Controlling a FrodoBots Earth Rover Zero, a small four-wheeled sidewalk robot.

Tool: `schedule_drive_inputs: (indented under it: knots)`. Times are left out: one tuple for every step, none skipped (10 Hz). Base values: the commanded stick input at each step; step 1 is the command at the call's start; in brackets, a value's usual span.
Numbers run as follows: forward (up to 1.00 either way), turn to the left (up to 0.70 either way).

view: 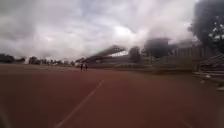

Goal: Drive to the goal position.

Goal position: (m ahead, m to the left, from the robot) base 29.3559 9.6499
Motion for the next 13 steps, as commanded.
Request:
schedule_drive_inputs:
  knots:
    - [0.85, 0.00]
    - [0.85, 0.00]
    - [0.85, 0.00]
    - [0.85, 0.00]
    - [0.85, 0.00]
    - [0.85, 0.00]
    - [0.85, 0.00]
    - [0.85, 0.00]
    - [0.85, 0.00]
    - [0.85, 0.00]
    - [0.85, 0.00]
    - [0.85, 0.00]
    - [0.85, 0.00]
